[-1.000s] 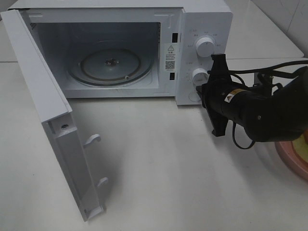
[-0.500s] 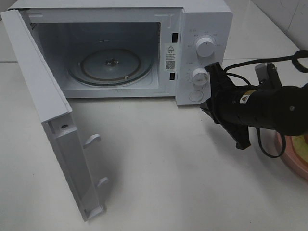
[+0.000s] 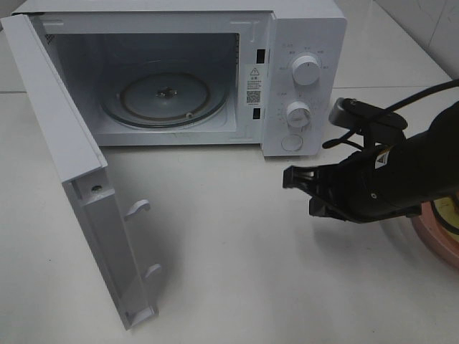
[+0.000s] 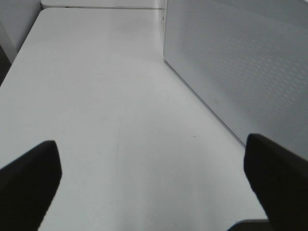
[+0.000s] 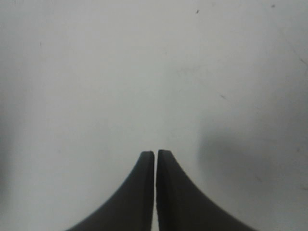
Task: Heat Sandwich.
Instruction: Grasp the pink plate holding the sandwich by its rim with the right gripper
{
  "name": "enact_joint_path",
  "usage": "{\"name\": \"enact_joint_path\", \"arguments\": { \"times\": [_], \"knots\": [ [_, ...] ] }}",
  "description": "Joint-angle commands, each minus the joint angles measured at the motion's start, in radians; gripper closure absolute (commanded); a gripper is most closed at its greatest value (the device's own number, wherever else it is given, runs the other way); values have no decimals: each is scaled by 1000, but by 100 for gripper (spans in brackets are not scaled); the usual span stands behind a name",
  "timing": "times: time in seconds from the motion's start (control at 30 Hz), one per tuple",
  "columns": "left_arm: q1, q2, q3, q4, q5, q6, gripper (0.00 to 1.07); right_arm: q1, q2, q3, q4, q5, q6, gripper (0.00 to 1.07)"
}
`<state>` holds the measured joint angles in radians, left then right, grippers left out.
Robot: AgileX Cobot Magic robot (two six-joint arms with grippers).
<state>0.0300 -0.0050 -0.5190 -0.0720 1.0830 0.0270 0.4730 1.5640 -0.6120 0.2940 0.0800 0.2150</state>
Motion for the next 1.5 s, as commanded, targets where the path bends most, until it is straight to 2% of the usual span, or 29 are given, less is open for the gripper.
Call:
{"name": "enact_joint_path", "arguments": {
  "times": [0.03,0.1,0.23,0.37,0.4,0.47,0.5,0.53,0.6,0.63,0.67,0.73,0.77,0.8,0.87,1.1,1.3,1.5],
  "knots": [
    [5,-4,2,0,-14,-1,9,-5,-43,-8,-10,149,-227,102],
    [5,-4,2,0,-14,-1,9,-5,-68,-25,-11,275,-352,101],
    [5,-4,2,0,-14,-1,9,-5,-101,-65,-35,437,-440,99],
    [5,-4,2,0,-14,-1,9,-5,-123,-93,-101,521,-427,95],
    [5,-4,2,0,-14,-1,9,-5,-131,-109,-160,567,-395,91],
    [5,-4,2,0,-14,-1,9,-5,-134,-115,-185,582,-375,88],
    [5,-4,2,0,-14,-1,9,-5,-138,-121,-212,597,-346,84],
    [5,-4,2,0,-14,-1,9,-5,-140,-133,-257,626,-291,74],
    [5,-4,2,0,-14,-1,9,-5,-140,-142,-294,650,-237,61],
    [5,-4,2,0,-14,-1,9,-5,-140,-142,-294,650,-237,61],
    [5,-4,2,0,-14,-1,9,-5,-140,-148,-316,653,-198,43],
    [5,-4,2,0,-14,-1,9,-8,-140,-150,-328,650,-182,30],
    [5,-4,2,0,-14,-1,9,-8,-140,-150,-328,650,-182,30],
    [5,-4,2,0,-14,-1,9,-8,-140,-150,-328,650,-184,16],
    [5,-4,2,0,-14,-1,9,-9,-140,-150,-329,650,-193,9],
    [5,-4,2,0,-14,-1,9,-68,-139,-150,-328,653,-198,9],
    [5,-4,2,0,-14,-1,9,-179,-139,-150,-333,649,-187,13],
    [5,-4,2,0,-14,-1,9,-230,-139,-150,-414,645,-144,14]
  ]
}}
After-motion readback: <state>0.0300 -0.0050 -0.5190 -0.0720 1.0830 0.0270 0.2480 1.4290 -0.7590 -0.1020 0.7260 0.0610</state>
